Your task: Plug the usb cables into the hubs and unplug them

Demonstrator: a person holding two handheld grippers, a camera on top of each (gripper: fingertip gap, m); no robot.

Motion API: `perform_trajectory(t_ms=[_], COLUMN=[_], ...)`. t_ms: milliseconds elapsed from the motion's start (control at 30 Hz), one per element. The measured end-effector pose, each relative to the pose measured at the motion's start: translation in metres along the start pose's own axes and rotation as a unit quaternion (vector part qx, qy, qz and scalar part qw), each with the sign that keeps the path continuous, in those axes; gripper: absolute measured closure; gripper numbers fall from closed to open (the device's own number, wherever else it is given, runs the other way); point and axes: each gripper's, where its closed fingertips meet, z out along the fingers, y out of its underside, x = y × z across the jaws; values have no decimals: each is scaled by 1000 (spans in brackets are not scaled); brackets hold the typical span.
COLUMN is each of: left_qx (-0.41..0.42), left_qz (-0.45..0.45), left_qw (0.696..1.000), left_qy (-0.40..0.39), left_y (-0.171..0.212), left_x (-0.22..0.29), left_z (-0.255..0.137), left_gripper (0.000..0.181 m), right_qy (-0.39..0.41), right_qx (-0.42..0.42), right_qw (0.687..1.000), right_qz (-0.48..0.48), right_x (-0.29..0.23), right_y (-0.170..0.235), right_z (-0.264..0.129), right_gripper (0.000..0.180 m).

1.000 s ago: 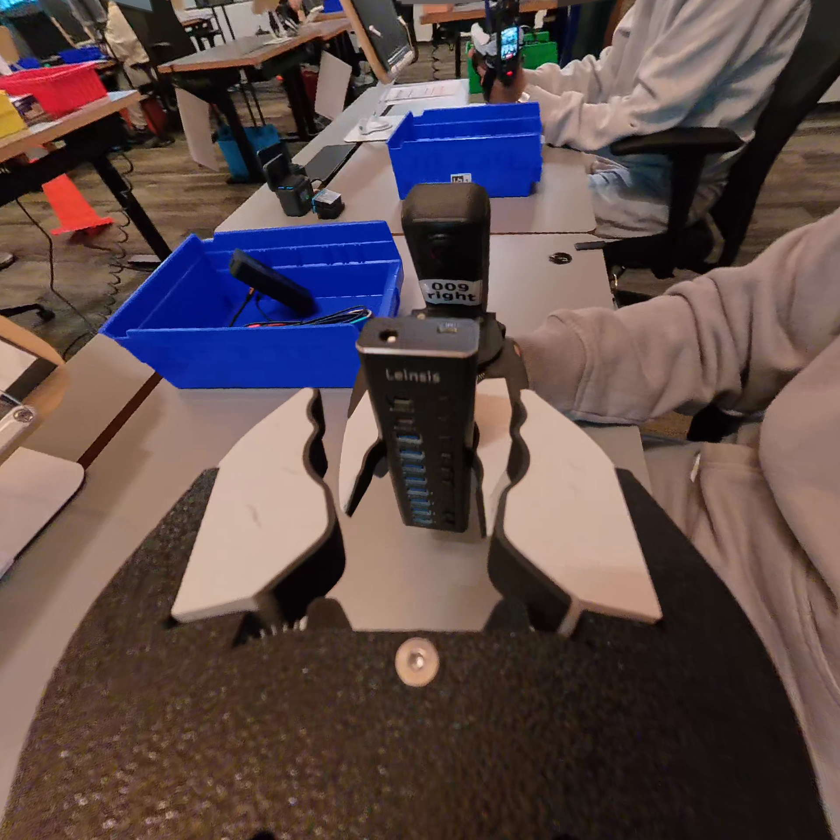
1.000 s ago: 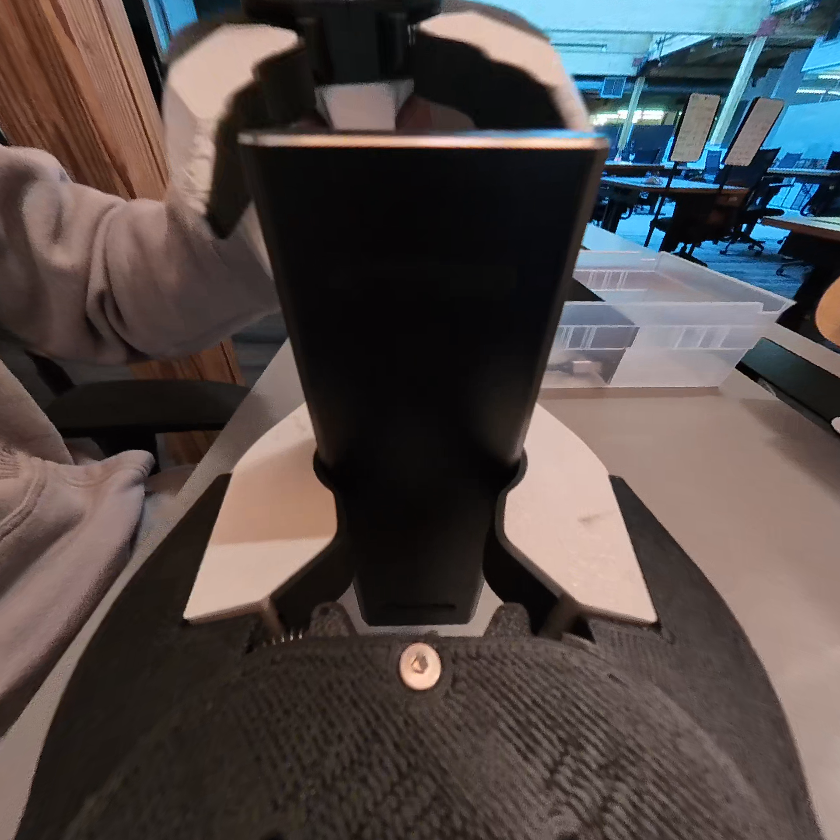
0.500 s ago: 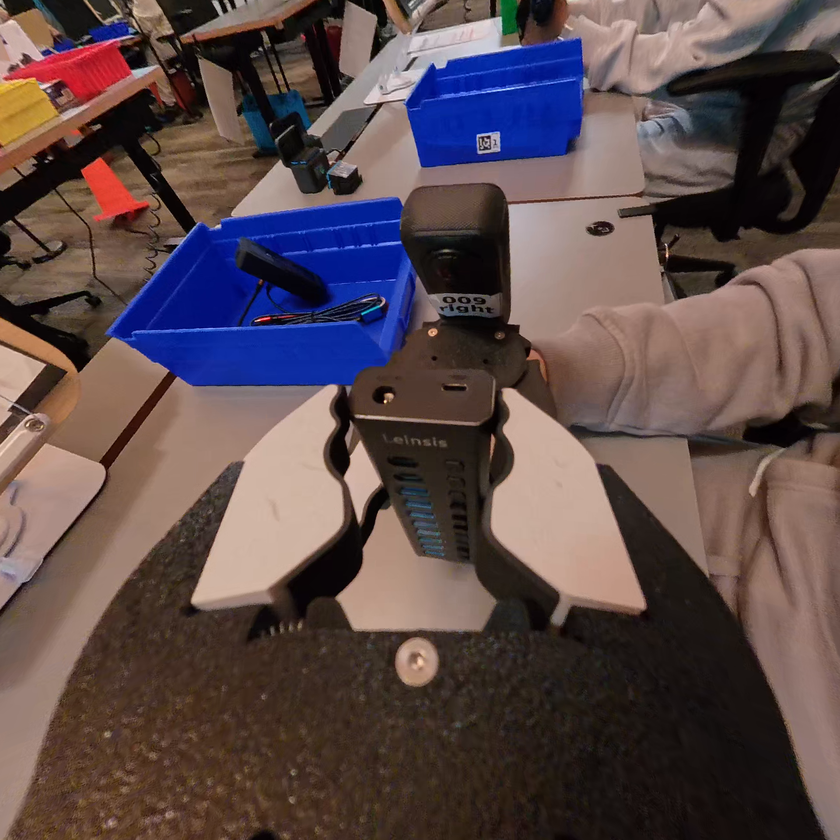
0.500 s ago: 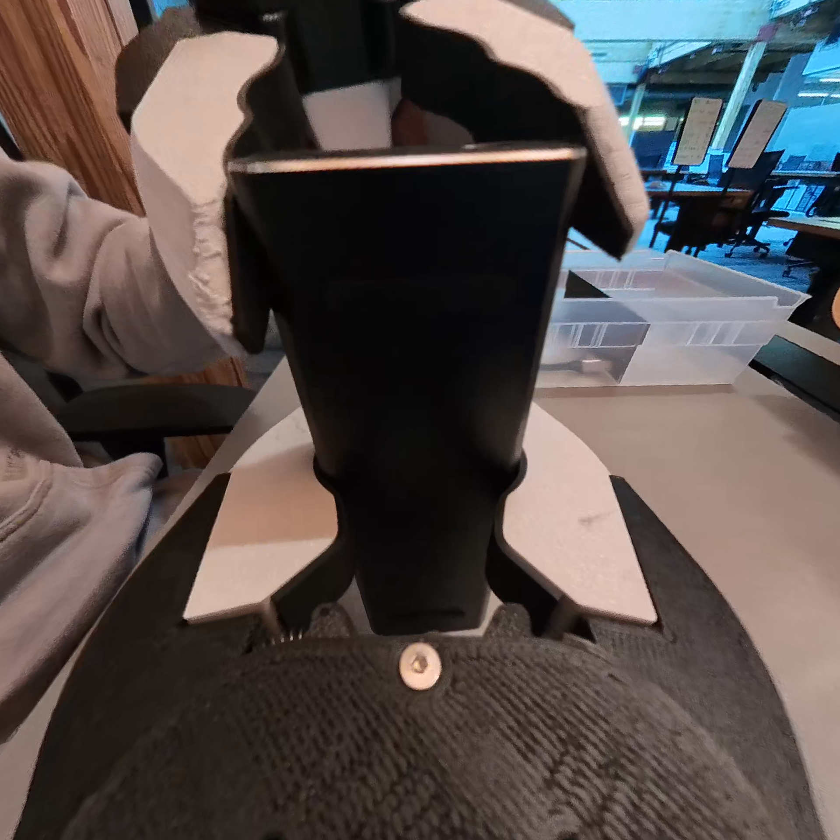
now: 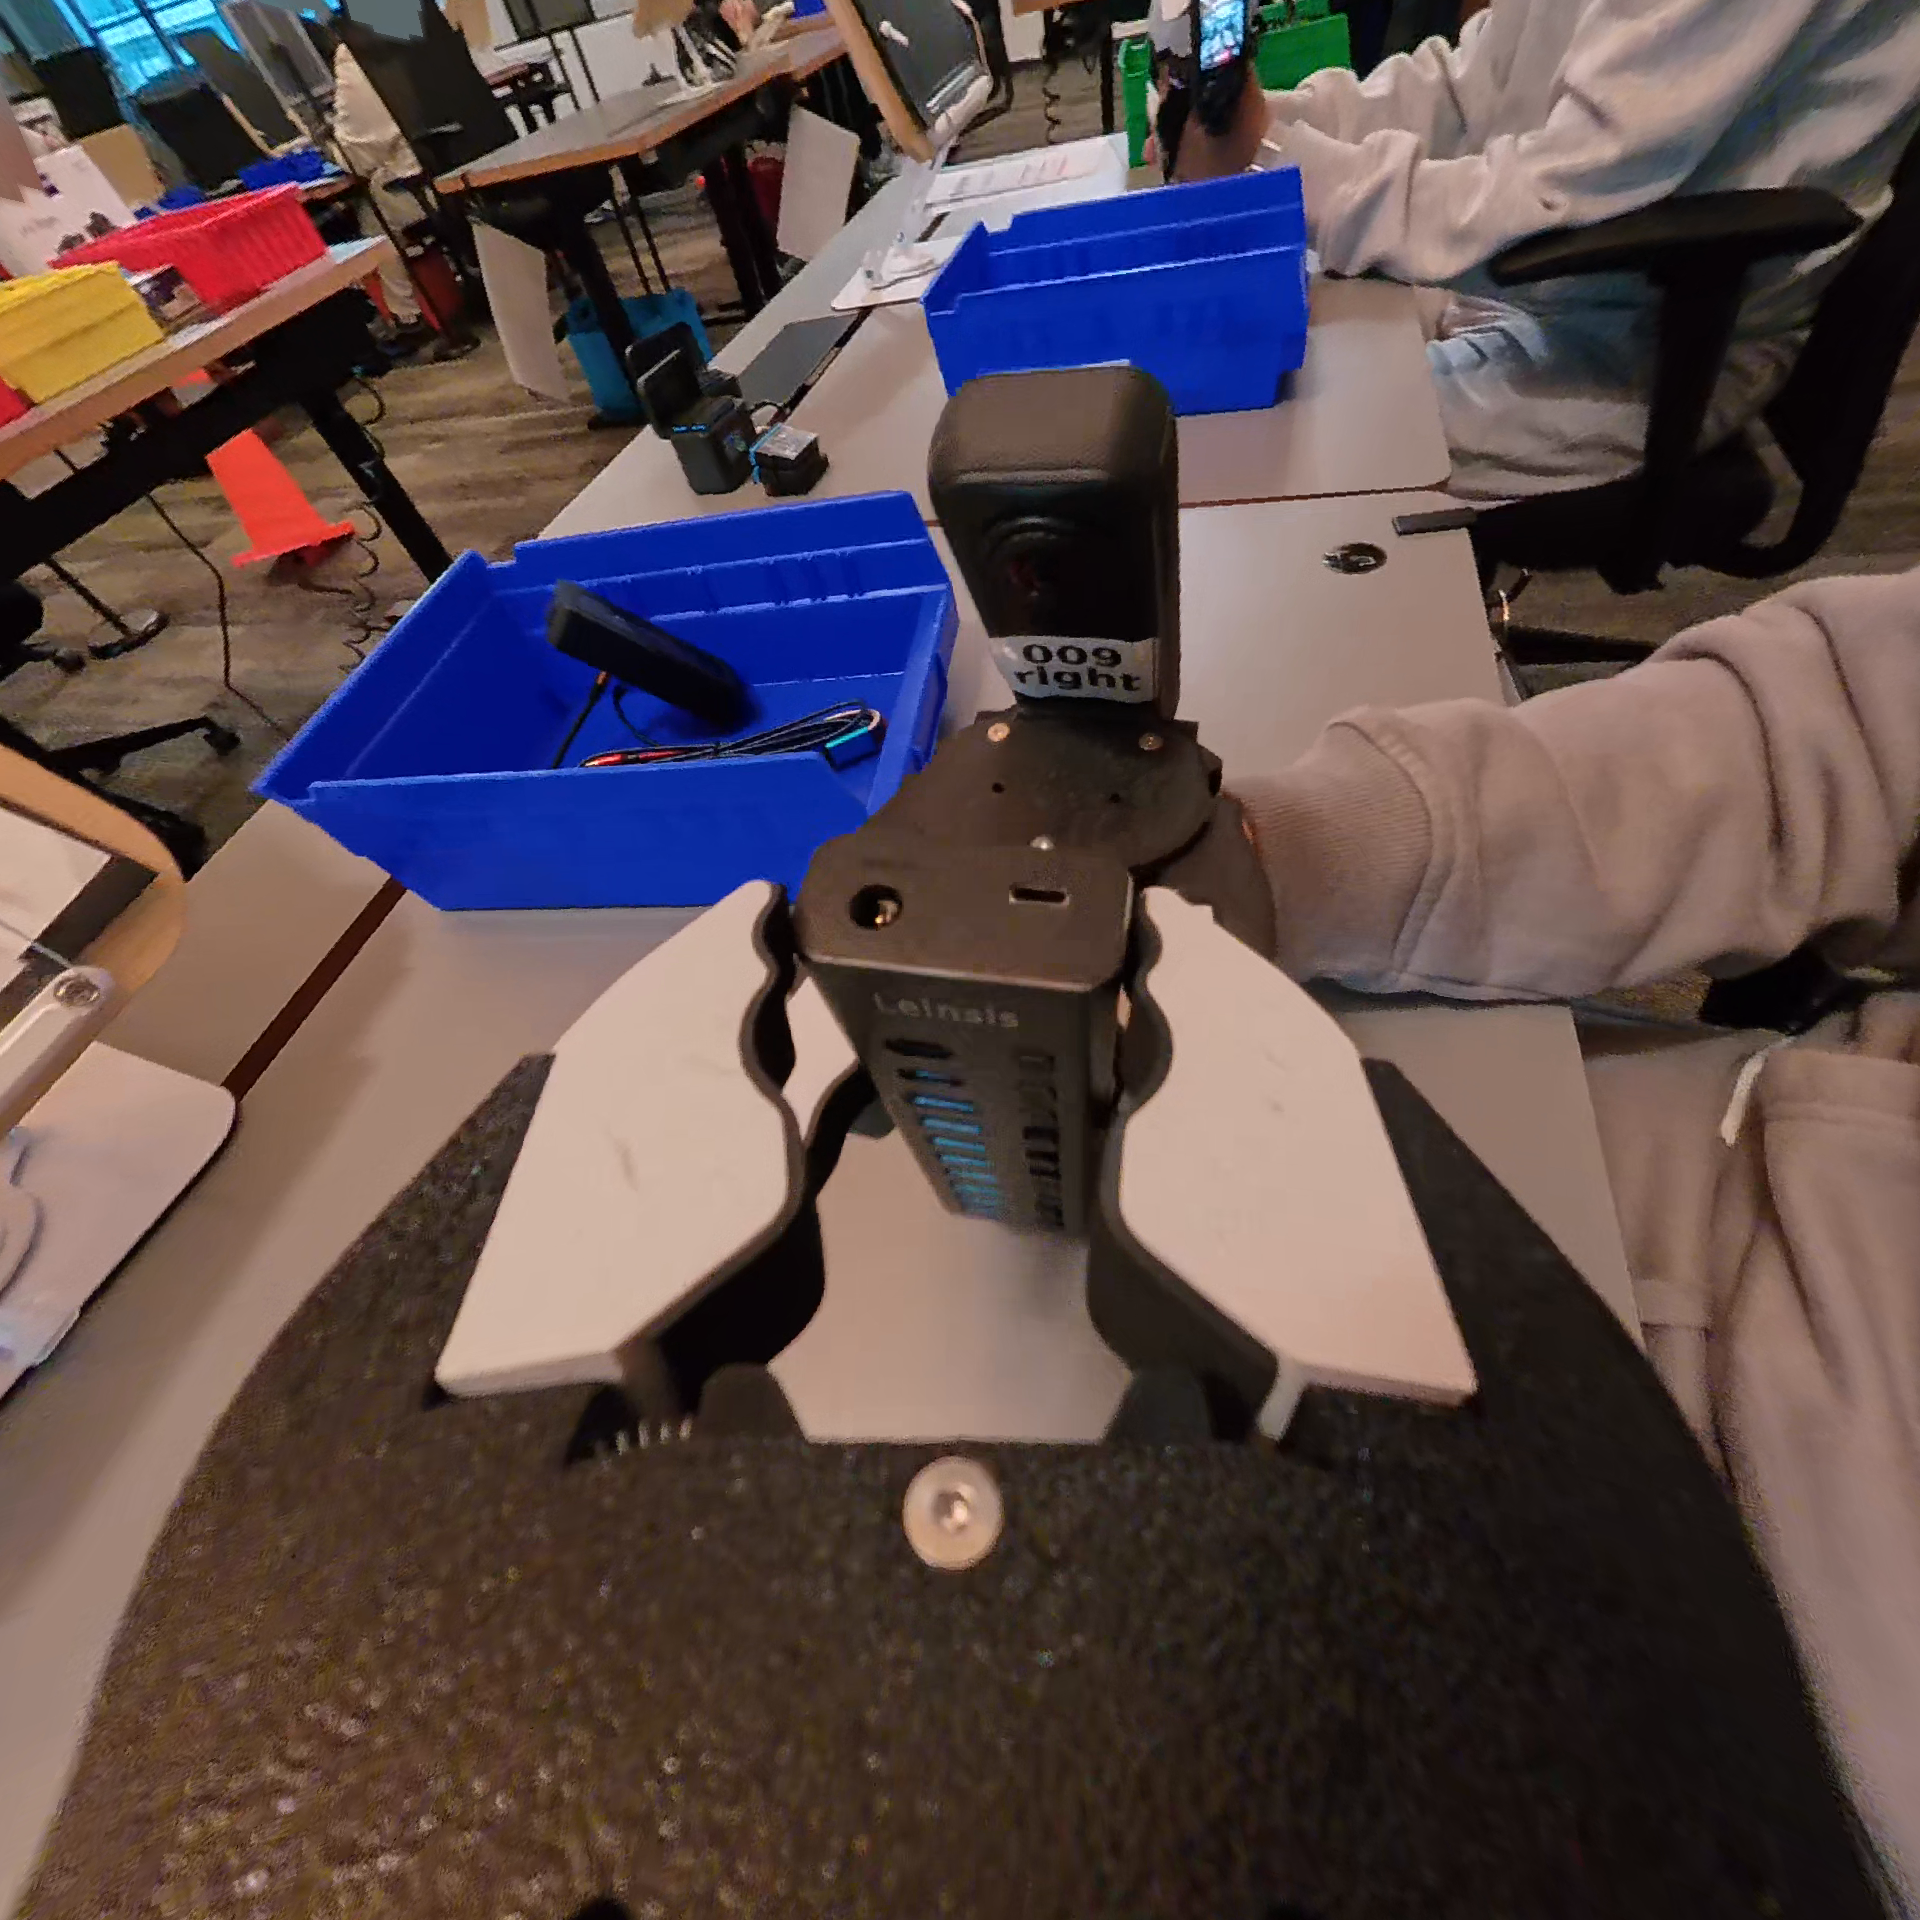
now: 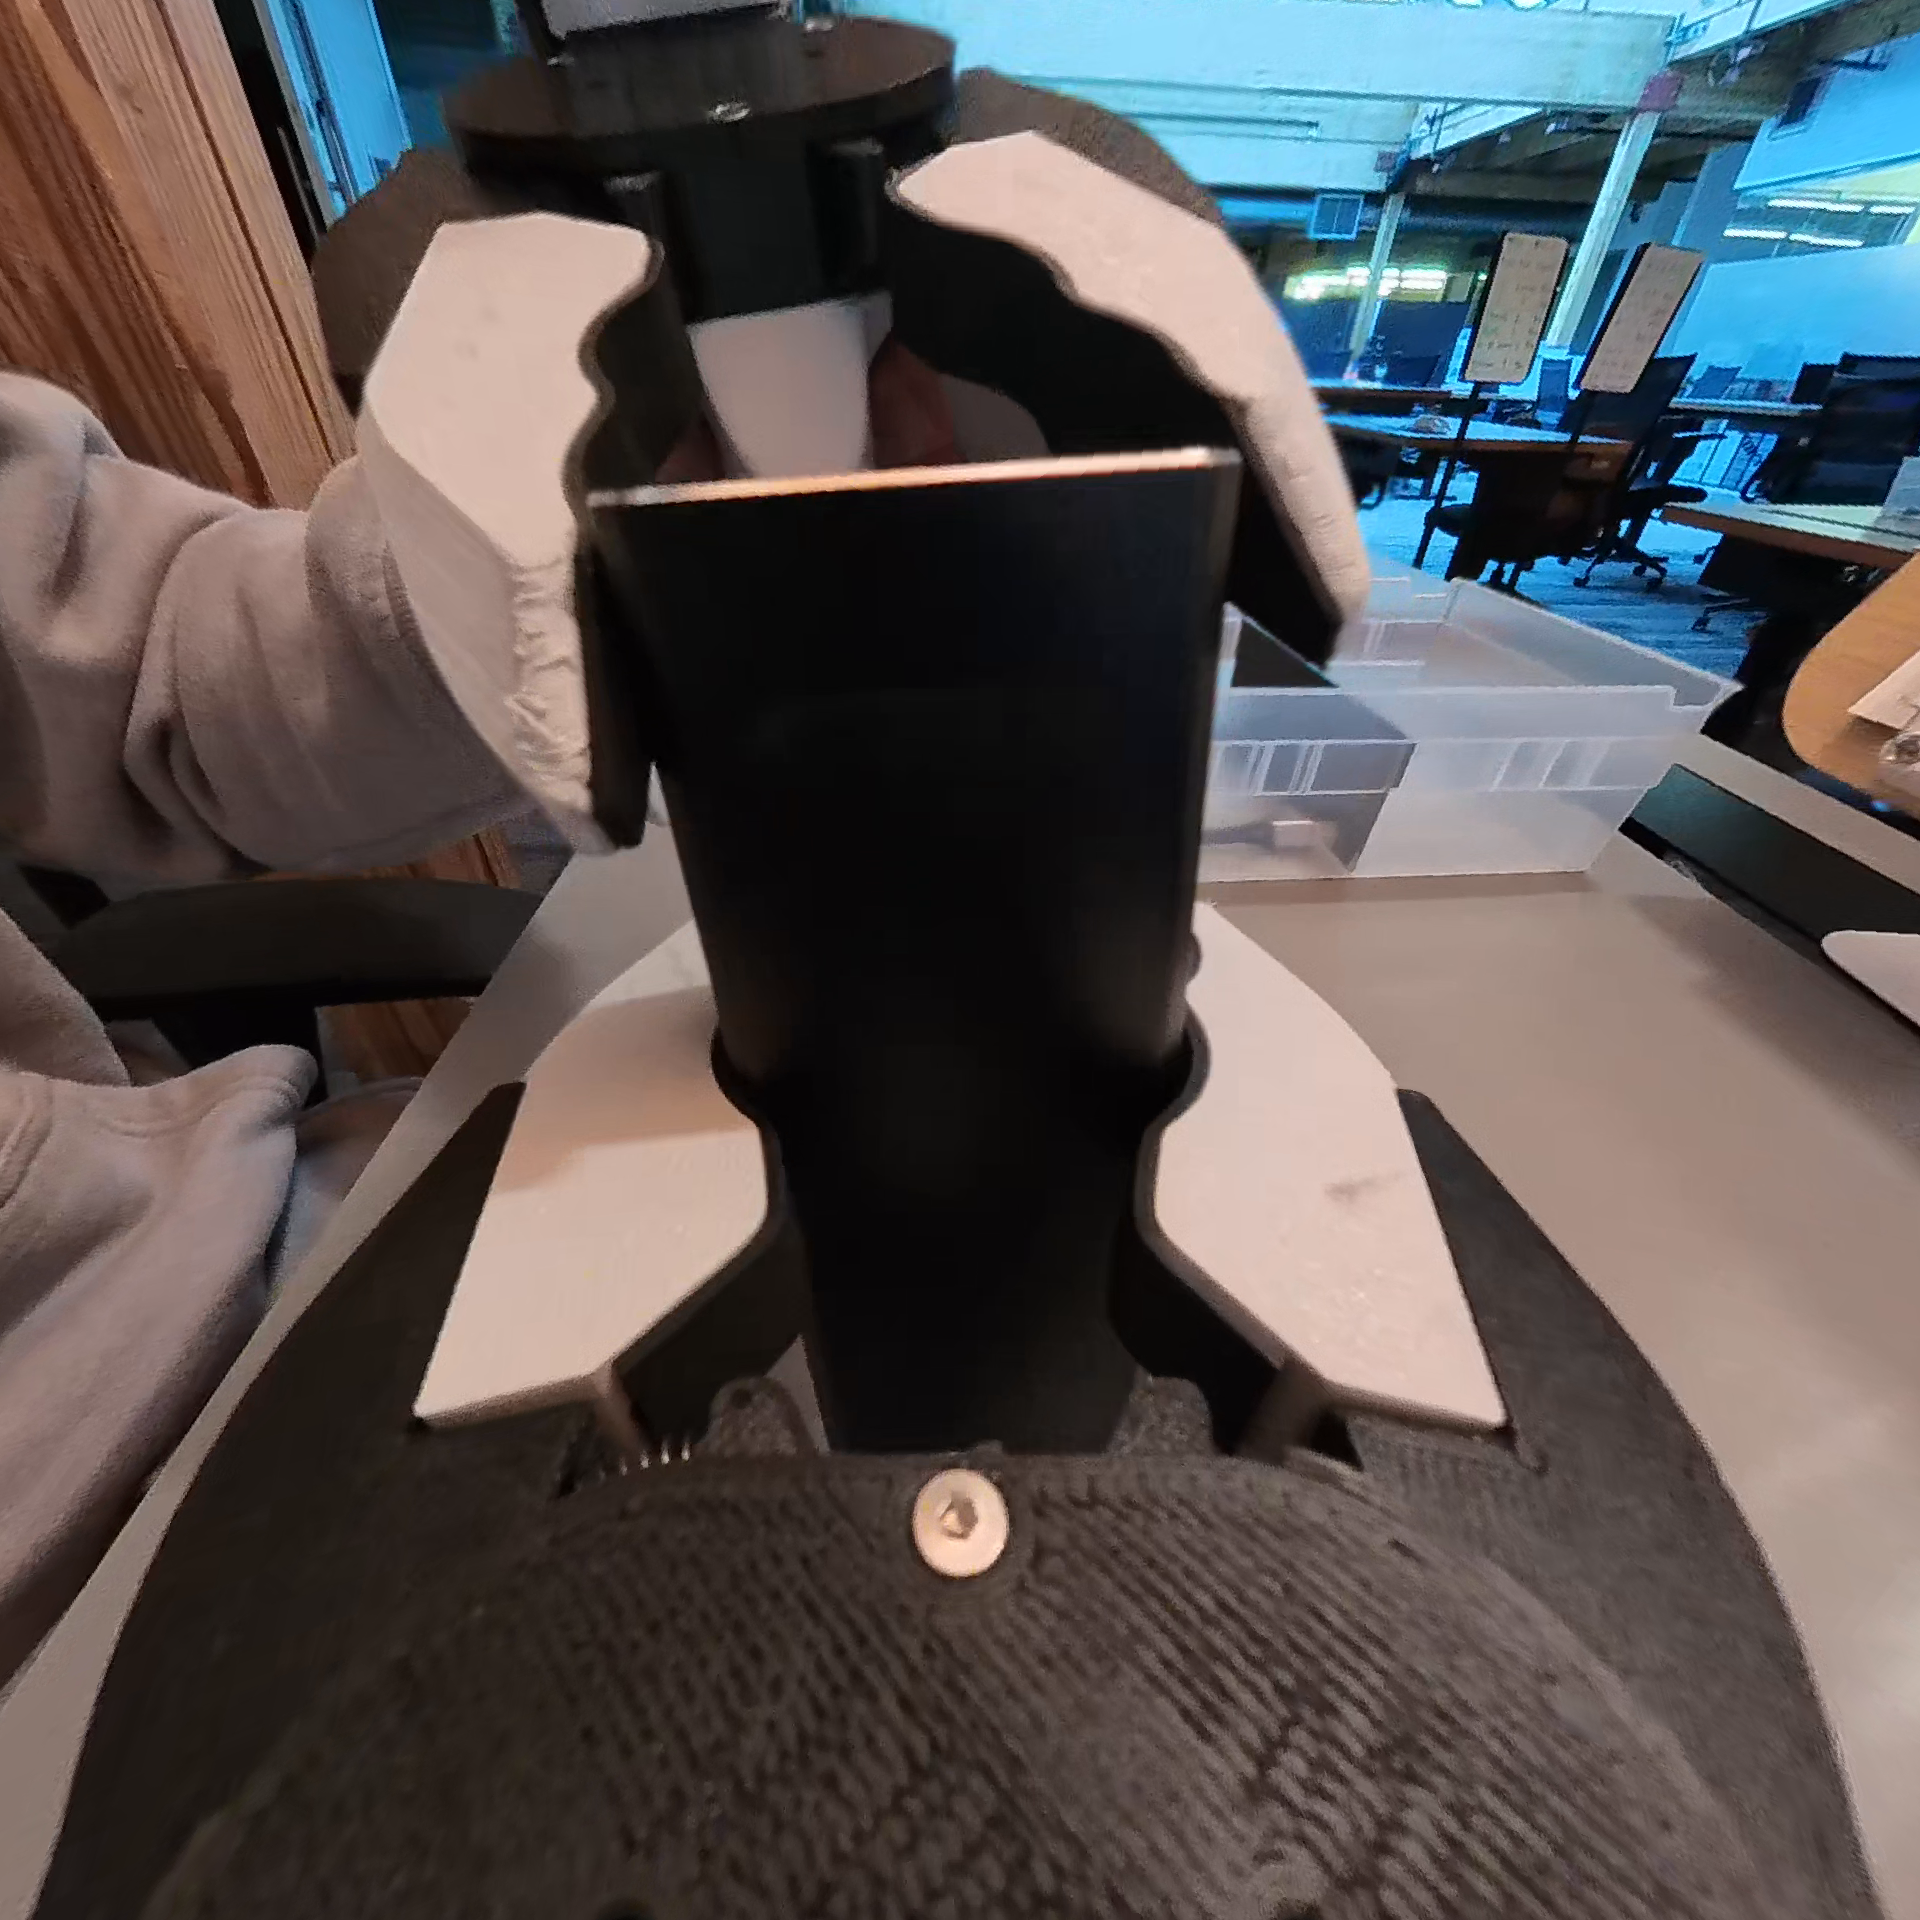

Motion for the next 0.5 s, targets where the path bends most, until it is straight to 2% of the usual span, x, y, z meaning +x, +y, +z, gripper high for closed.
perform_trajectory(t_ms=[167,267,367,500], left_qx=[33,21,-75,-257], left_qz=[-3,-7,-97,-260], left_qw=[999,992,958,868], left_qy=[-25,-121,-258,-335], left_y=[-12,-6,48,162], left_x=[-7,-52,-126,-177], left_z=[-25,-76,-148,-220], left_gripper=[115,121,127,127], right_qy=[33,70,99,110], right_qx=[46,56,71,78], right_qw=[998,996,992,990], right_qz=[18,12,28,32], right_x=[16,30,44,52], right_y=[-19,-23,-21,-20], right_z=[-25,-43,-53,-53], right_gripper=[105,105,106,105])
